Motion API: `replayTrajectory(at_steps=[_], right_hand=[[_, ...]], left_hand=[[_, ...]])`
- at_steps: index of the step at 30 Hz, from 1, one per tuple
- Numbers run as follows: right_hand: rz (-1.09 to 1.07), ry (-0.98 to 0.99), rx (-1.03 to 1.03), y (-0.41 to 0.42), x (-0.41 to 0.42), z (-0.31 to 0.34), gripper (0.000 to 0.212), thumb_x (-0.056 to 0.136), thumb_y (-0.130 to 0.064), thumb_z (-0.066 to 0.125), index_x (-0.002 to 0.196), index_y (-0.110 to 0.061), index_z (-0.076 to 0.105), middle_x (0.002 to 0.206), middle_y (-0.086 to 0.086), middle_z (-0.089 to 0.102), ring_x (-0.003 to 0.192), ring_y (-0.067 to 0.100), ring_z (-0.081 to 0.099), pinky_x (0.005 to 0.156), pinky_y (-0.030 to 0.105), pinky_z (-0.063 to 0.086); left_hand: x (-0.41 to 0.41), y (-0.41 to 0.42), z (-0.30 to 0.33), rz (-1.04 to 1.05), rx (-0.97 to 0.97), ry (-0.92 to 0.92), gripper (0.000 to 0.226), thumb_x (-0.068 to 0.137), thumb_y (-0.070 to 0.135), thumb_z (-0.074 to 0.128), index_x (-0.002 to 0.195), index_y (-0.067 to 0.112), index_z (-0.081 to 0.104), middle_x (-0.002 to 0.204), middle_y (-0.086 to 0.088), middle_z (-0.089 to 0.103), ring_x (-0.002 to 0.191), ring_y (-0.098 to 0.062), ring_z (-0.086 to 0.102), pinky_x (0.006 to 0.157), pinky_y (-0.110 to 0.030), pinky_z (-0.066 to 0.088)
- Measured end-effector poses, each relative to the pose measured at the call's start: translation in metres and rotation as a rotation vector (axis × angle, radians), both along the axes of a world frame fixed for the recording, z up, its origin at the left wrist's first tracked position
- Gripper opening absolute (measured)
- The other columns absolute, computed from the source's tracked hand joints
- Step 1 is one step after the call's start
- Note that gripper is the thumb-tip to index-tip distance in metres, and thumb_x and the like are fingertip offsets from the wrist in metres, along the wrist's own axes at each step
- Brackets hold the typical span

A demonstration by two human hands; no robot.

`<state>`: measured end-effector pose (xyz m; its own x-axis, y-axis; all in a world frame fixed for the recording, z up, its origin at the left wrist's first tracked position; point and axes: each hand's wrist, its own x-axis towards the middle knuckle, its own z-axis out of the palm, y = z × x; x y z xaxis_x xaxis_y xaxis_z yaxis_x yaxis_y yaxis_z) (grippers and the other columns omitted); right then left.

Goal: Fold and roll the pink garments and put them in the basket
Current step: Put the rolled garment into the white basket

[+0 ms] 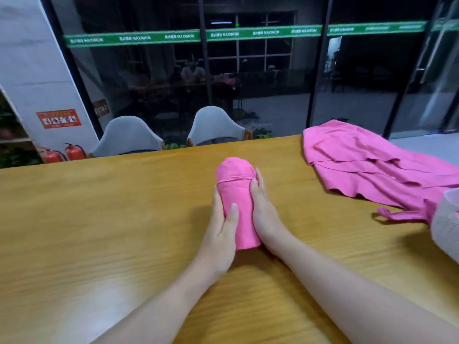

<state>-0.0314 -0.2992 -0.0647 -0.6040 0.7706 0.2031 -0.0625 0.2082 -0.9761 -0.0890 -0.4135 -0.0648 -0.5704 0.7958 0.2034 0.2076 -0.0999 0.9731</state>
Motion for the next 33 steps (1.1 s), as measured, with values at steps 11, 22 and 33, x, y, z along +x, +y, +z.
replayTrajectory(at_steps=[11,22,33], right_hand=[[-0.244,-0.298,0.582,-0.011,0.070,0.020,0.058,0.105,-0.044,0.045,0.156,-0.020,0.031,0.137,0.004,0.047,0.122,0.013,0.045,0.110,0.037,0.039],[-0.323,-0.582,0.919,0.033,0.276,0.119,0.108,0.080,-0.077,0.060,0.161,-0.043,-0.003,0.150,0.001,0.049,0.128,0.021,0.054,0.100,0.039,0.049],[-0.554,-0.738,0.739,0.103,0.428,0.140,0.112,0.071,-0.085,0.060,0.159,-0.040,0.010,0.094,-0.004,0.065,0.084,0.018,0.063,0.077,0.039,0.055]], left_hand=[[0.015,-0.006,0.019,-0.115,-0.038,0.171,0.068,0.105,0.040,0.047,0.163,0.029,0.013,0.158,0.025,0.024,0.139,0.014,0.030,0.124,-0.027,0.022],[0.131,0.047,0.109,-0.491,-0.026,0.498,0.065,0.103,0.047,0.053,0.159,0.047,0.020,0.160,0.017,0.031,0.138,0.001,0.041,0.113,-0.027,0.041],[0.255,0.156,0.167,-0.674,-0.057,0.838,0.063,0.100,0.053,0.055,0.156,0.047,0.029,0.156,0.015,0.042,0.129,-0.003,0.048,0.096,-0.016,0.044]])
